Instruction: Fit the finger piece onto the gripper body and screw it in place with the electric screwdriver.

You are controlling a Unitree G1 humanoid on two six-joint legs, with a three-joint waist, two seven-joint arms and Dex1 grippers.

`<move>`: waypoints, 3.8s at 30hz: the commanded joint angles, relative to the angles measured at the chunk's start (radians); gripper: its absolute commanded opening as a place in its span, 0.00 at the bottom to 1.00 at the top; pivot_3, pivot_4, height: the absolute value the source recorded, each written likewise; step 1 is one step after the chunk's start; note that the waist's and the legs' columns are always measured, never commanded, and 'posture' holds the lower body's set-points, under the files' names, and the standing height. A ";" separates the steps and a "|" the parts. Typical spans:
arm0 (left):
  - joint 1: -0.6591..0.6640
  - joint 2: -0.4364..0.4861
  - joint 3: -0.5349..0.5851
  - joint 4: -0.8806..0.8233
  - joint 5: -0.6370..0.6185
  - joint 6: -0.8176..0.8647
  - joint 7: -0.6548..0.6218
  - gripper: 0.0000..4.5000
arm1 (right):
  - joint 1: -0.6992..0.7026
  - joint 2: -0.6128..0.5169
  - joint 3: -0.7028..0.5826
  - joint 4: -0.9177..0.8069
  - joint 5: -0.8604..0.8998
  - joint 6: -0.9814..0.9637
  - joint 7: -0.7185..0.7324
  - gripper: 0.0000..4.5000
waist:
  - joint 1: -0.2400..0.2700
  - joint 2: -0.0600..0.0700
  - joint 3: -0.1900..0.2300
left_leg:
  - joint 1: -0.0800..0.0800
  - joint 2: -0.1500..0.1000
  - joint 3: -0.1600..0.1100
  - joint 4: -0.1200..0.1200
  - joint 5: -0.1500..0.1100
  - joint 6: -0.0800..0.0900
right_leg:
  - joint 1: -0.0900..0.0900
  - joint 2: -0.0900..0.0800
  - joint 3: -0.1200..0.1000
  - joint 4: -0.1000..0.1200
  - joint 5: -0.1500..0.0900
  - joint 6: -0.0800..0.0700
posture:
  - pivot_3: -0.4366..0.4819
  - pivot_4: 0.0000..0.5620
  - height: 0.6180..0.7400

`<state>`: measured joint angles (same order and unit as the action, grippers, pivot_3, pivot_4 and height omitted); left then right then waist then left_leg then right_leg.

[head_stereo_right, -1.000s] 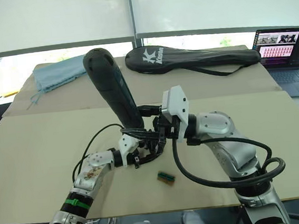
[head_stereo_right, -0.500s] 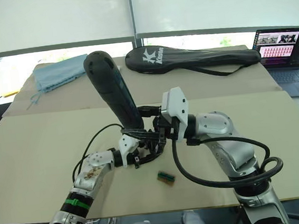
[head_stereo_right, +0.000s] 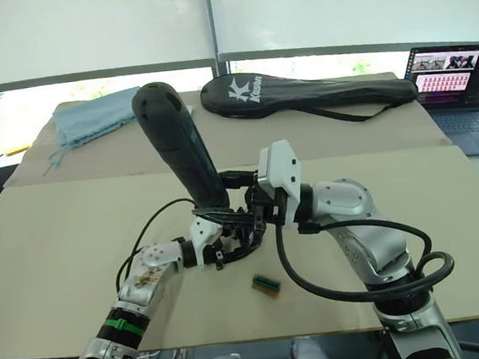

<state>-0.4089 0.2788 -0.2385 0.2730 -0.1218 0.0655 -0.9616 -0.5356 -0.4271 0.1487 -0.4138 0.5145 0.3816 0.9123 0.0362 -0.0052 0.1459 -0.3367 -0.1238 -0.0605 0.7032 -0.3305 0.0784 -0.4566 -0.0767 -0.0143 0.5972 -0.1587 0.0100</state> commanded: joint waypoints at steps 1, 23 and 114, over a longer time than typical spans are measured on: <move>0.030 0.000 -0.039 0.018 0.013 0.033 -0.013 0.50 | -0.035 -0.001 -0.011 -0.063 0.024 -0.008 0.001 0.42 | 0.000 0.000 0.000 | 0.000 0.000 0.000 0.000 0.000 0.000 | 0.000 0.000 0.000 0.000 0.000 0.000 | 0.48 0.27 1.00; 0.036 0.002 -0.041 0.016 0.012 0.037 -0.016 0.50 | -0.069 -0.023 0.027 -0.079 -0.019 -0.020 0.010 0.42 | 0.000 0.000 0.000 | 0.000 0.000 0.000 0.000 0.000 0.000 | 0.000 0.000 0.000 0.000 0.000 0.000 | 0.48 0.27 1.00; 0.045 0.009 -0.041 0.008 0.009 0.047 -0.020 0.50 | -0.047 -0.015 -0.071 -0.077 0.169 0.165 -0.116 0.42 | -0.008 0.000 0.000 | 0.000 0.000 0.000 0.000 0.000 0.000 | 0.000 0.000 0.001 0.000 0.000 0.000 | 0.48 0.27 1.00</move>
<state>-0.3935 0.2861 -0.2374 0.2532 -0.1245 0.0692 -0.9611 -0.5726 -0.4489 0.1008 -0.4624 0.6808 0.5817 0.8005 0.0285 -0.0052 0.1459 -0.3368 -0.1237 -0.0605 0.7029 -0.3305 0.0784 -0.4566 -0.0769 -0.0137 0.5968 -0.1587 0.0100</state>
